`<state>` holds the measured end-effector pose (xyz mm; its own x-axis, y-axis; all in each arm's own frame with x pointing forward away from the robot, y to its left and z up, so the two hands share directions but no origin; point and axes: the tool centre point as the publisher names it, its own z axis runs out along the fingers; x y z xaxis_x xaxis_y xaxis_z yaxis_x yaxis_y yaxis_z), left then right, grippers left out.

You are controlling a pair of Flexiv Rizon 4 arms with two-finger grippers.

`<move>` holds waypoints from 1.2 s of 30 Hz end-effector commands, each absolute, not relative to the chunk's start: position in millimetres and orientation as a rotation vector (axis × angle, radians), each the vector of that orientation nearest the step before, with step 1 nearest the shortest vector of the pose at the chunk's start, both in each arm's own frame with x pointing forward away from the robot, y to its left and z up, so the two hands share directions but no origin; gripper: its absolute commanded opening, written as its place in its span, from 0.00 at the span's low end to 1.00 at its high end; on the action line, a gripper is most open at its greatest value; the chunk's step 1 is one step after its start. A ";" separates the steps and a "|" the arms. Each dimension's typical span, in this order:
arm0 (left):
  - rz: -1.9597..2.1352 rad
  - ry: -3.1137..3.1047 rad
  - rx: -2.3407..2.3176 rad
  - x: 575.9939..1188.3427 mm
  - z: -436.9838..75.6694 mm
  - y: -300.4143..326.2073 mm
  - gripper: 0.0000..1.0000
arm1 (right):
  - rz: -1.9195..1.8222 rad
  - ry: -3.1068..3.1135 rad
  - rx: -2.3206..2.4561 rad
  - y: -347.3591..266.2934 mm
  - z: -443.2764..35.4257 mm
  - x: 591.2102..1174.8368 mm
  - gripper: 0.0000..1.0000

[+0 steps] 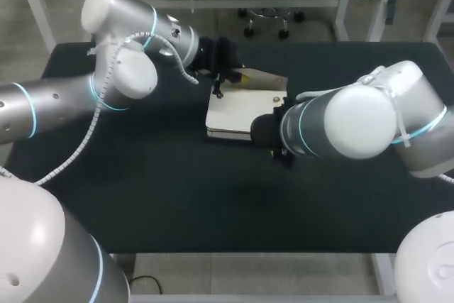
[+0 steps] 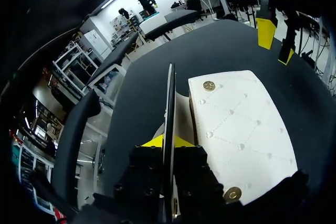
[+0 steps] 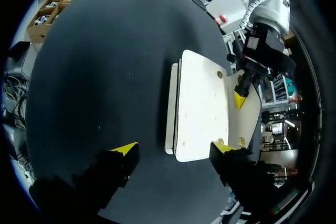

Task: Pick up the bag, open it, inspect its contents, close it, and place it on the opposite side

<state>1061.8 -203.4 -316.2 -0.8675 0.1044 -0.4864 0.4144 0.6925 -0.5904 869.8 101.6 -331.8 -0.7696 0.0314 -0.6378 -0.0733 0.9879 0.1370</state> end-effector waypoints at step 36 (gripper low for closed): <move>-1.022 2.422 0.367 1035.7 -242.2 -194.9 0.00 | 0.162 1.930 0.021 107.4 -258.8 851.3 0.00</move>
